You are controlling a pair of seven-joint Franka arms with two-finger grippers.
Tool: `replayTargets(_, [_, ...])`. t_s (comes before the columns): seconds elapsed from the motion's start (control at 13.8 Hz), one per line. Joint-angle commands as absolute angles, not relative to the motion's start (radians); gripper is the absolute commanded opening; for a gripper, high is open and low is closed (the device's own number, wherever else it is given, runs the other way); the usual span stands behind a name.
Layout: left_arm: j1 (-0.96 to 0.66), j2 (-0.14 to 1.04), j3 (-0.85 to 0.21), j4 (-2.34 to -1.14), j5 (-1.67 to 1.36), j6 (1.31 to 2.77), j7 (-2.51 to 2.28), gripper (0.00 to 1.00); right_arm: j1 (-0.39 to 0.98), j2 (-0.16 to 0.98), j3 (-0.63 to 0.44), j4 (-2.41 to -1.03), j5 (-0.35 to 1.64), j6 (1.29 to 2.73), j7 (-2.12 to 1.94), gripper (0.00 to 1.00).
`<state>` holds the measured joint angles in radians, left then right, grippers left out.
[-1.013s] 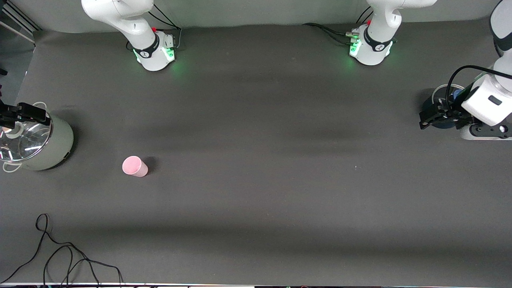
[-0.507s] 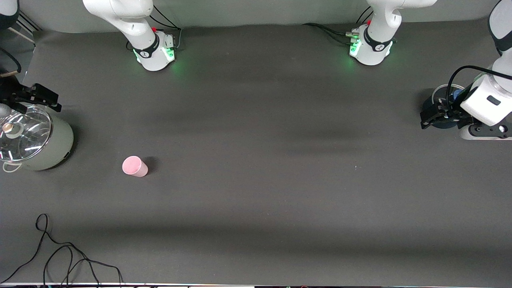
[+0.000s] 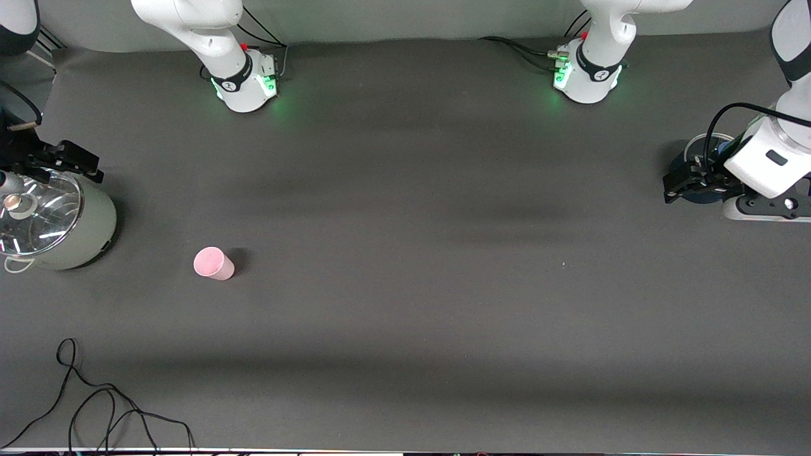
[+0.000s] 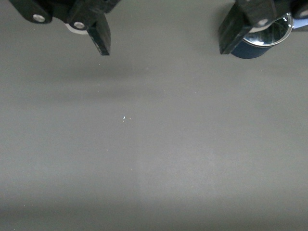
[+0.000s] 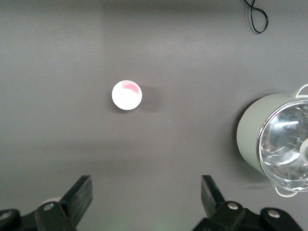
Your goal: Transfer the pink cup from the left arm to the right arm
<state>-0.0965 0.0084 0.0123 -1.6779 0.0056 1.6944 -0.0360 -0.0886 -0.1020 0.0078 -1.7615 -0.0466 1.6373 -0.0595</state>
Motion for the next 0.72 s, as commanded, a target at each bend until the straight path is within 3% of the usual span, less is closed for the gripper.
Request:
replayTargets(0.0, [-0.109, -0.002, 0.026, -1.678, 0.006, 1.695, -0.029, 1.0, -0.08, -0.081, 0.006, -1.73, -0.058, 1.632, -0.034, 1.0])
replayTargets(0.65, [-0.109, 0.002, 0.025, -1.677, 0.003, 1.707, -0.017, 1.0, -0.091, -0.078, 0.005, -1.73, -0.058, 1.631, -0.049, 1.0])
